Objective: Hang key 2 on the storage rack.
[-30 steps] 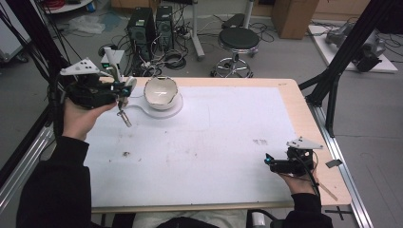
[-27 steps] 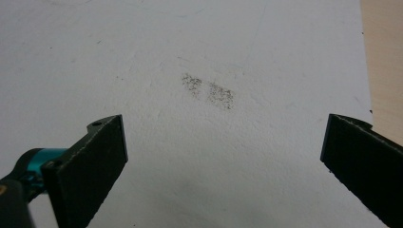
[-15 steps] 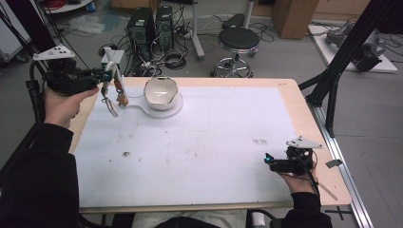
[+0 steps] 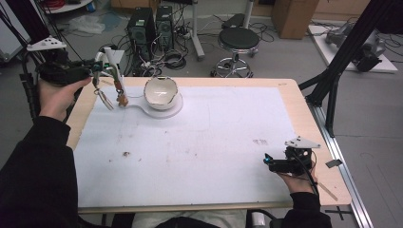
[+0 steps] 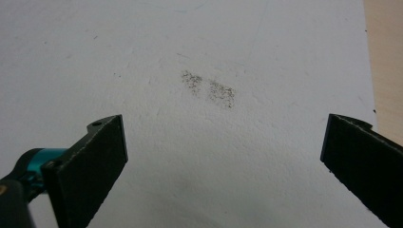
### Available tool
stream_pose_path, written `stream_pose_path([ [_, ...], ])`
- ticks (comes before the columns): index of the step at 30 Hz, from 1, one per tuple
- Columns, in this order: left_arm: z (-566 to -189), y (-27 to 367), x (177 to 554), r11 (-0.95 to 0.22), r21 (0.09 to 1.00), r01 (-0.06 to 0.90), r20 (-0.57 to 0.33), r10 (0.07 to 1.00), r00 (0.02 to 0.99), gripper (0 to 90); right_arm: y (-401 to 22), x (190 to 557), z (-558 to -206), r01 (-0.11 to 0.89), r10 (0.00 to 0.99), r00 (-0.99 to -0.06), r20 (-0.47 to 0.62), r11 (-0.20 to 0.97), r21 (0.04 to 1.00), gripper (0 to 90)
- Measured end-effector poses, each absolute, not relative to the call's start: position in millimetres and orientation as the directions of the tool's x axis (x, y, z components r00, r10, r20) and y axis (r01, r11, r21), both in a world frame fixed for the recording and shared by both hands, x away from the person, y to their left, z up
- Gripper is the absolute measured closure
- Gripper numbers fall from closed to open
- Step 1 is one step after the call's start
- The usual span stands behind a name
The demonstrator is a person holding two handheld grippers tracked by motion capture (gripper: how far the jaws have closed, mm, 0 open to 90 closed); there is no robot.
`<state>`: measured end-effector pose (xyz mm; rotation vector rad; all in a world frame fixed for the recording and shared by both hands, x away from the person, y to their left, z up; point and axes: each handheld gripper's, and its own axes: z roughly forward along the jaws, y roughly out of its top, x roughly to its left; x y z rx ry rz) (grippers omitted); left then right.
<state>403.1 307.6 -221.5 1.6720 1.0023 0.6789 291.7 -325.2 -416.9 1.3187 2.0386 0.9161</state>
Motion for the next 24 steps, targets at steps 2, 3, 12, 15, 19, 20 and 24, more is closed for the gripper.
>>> stream_pose_path([
  [2, -220, 310, 407, -0.120, 0.952, 0.283, -0.032, 0.876, 0.481, 74.6, -326, 292, -417, 0.553, 0.923, -0.377, -0.078, 0.292, 0.780, 0.7],
  [3, -220, 310, 409, -0.118, 0.952, 0.283, -0.033, 0.878, 0.477, 74.6, -326, 292, -417, 0.554, 0.923, -0.376, -0.077, 0.291, 0.780, 0.7],
  [12, -227, 312, 431, -0.126, 0.945, 0.303, -0.017, 0.903, 0.429, 74.6, -324, 293, -418, 0.554, 0.922, -0.380, -0.076, 0.293, 0.779, 0.7],
  [15, -231, 315, 441, -0.115, 0.943, 0.313, -0.027, 0.910, 0.414, 74.6, -326, 292, -418, 0.556, 0.924, -0.376, -0.073, 0.288, 0.780, 0.7],
  [19, -237, 320, 454, -0.072, 0.946, 0.317, -0.056, 0.925, 0.377, 74.6, -327, 292, -418, 0.550, 0.924, -0.374, -0.080, 0.290, 0.783, 0.7],
  [20, -238, 322, 457, -0.058, 0.948, 0.313, -0.063, 0.930, 0.363, 74.6, -326, 291, -418, 0.551, 0.924, -0.374, -0.080, 0.290, 0.782, 0.7],
  [24, -240, 324, 468, -0.069, 0.941, 0.332, -0.049, 0.941, 0.336, 74.6, -326, 292, -419, 0.554, 0.923, -0.378, -0.076, 0.291, 0.780, 0.7],
])
